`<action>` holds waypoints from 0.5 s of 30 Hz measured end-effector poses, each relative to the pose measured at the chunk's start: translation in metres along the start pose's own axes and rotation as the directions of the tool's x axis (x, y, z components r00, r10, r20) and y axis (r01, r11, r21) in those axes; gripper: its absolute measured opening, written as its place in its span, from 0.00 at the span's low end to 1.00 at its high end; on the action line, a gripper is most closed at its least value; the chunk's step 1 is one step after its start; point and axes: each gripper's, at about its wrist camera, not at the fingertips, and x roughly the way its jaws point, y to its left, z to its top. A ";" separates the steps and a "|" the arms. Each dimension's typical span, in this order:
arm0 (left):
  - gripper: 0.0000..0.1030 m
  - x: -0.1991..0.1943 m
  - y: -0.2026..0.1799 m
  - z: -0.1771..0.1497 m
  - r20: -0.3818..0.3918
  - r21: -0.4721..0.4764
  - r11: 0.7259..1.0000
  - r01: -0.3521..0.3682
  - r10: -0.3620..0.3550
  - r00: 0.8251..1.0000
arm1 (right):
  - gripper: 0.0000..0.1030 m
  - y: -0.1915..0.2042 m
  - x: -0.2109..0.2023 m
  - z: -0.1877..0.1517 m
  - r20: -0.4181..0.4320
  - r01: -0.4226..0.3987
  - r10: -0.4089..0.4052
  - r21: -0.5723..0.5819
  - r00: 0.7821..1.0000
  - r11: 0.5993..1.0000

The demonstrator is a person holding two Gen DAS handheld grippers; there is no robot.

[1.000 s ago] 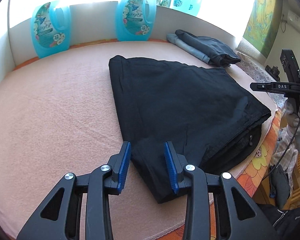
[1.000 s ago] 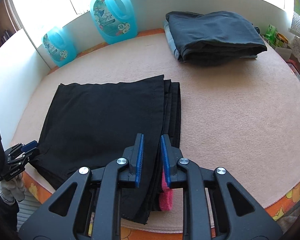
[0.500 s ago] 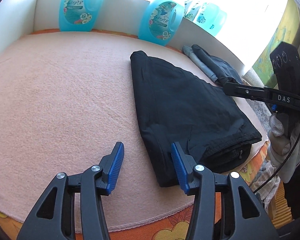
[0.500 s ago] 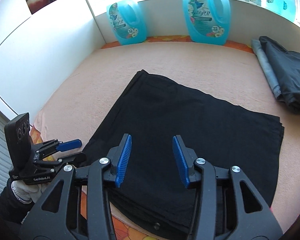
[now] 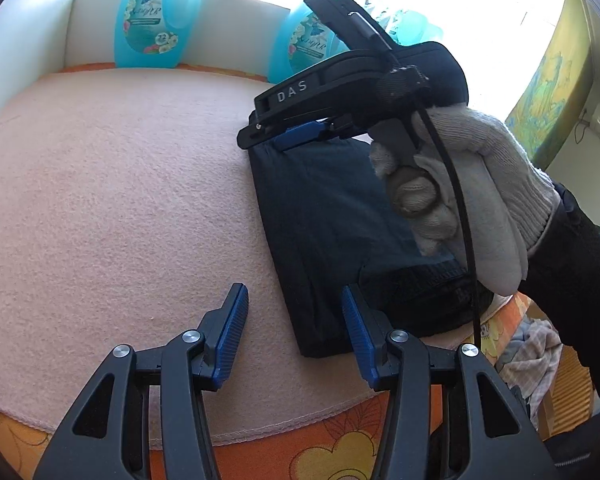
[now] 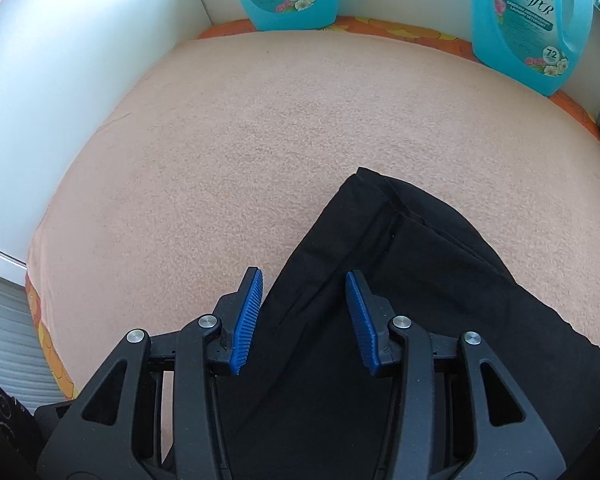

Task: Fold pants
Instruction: 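Move the right tool to the pants end and close on it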

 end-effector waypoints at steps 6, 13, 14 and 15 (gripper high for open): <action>0.46 -0.003 0.001 -0.003 -0.004 -0.027 0.998 0.056 -0.056 0.998 | 0.52 0.017 -0.004 0.004 -0.077 0.051 -0.052 -0.018 0.996 0.999; 0.46 0.000 0.005 -0.002 0.017 -0.085 0.988 0.132 -0.131 0.991 | 0.52 0.040 -0.002 0.007 -0.194 0.147 -0.163 -0.097 0.967 0.984; 0.46 0.001 0.003 -0.002 0.019 -0.082 0.988 0.134 -0.133 0.991 | 0.52 0.043 0.002 0.008 -0.213 0.156 -0.176 -0.106 0.961 0.982; 0.46 0.002 0.002 -0.002 0.020 -0.078 0.988 0.133 -0.132 0.991 | 0.52 0.047 0.006 0.008 -0.234 0.163 -0.188 -0.120 0.954 0.979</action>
